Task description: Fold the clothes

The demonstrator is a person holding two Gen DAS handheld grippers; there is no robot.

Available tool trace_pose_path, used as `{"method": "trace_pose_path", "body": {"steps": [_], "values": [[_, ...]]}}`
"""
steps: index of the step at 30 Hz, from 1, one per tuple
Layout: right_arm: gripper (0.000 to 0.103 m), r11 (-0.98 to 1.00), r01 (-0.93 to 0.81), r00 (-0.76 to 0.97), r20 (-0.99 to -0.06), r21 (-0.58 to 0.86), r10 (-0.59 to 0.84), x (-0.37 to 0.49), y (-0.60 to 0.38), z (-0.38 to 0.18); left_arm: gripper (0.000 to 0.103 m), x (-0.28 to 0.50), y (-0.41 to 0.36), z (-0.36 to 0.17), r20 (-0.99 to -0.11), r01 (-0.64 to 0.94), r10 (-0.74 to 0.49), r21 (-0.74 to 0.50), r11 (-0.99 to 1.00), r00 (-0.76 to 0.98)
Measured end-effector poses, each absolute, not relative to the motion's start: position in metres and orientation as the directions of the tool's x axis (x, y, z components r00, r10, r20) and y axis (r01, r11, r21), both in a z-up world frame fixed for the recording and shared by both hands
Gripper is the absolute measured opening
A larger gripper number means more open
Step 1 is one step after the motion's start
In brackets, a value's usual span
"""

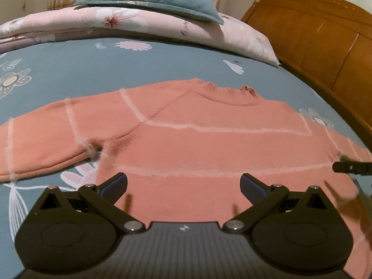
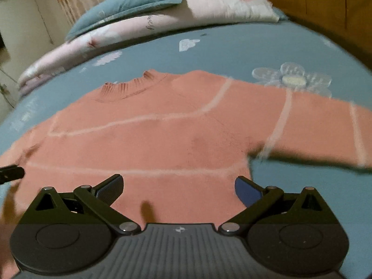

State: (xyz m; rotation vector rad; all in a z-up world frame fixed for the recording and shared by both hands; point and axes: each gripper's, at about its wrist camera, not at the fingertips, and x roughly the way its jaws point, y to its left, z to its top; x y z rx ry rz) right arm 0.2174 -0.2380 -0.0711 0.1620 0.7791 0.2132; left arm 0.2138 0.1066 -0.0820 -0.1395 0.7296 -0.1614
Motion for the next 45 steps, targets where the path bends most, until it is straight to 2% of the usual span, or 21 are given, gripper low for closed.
{"method": "trace_pose_path", "body": {"steps": [5, 10, 15, 20, 24, 29, 37, 42, 45], "values": [[0.103, 0.947, -0.277, 0.737, -0.597, 0.161, 0.317, 0.248, -0.181, -0.054, 0.102, 0.212, 0.110, -0.083, -0.652, 0.082, -0.173, -0.168, 0.982, 0.739], [0.103, 0.917, -0.371, 0.684, -0.626, 0.145, 0.375, 0.285, -0.129, -0.084, 0.102, 0.216, 0.117, -0.086, -0.661, 0.059, -0.142, -0.147, 0.987, 0.737], [0.103, 0.925, -0.377, 0.714, -0.621, 0.048, 0.323, 0.311, -0.101, -0.102, 0.102, 0.222, 0.120, -0.091, -0.673, 0.062, -0.139, -0.138, 0.989, 0.726], [0.103, 0.946, -0.322, 0.689, -0.680, 0.021, 0.250, 0.351, -0.085, -0.095, 0.102, 0.224, 0.116, -0.092, -0.678, 0.072, -0.147, -0.139, 0.988, 0.720], [0.103, 0.955, -0.293, 0.681, -0.711, -0.046, 0.175, 0.344, -0.078, -0.081, 0.102, 0.219, 0.116, -0.090, -0.672, 0.090, -0.160, -0.138, 0.986, 0.723], [0.103, 0.952, -0.305, 0.641, -0.745, -0.027, 0.184, 0.346, -0.079, -0.095, 0.102, 0.220, 0.114, -0.094, -0.681, 0.119, -0.178, -0.133, 0.984, 0.710], [0.103, 0.980, -0.201, 0.689, -0.710, 0.004, 0.144, 0.389, -0.073, -0.104, 0.102, 0.220, 0.107, -0.104, -0.710, 0.176, -0.200, -0.108, 0.978, 0.675], [0.103, 0.978, -0.209, 0.652, -0.744, 0.008, 0.145, 0.385, -0.074, -0.094, 0.102, 0.219, 0.104, -0.106, -0.715, 0.189, -0.193, -0.086, 0.978, 0.671], [0.103, 0.972, -0.232, 0.655, -0.734, 0.031, 0.179, 0.360, -0.086, -0.075, 0.102, 0.219, 0.105, -0.104, -0.718, 0.181, -0.194, -0.096, 0.979, 0.669]]}}
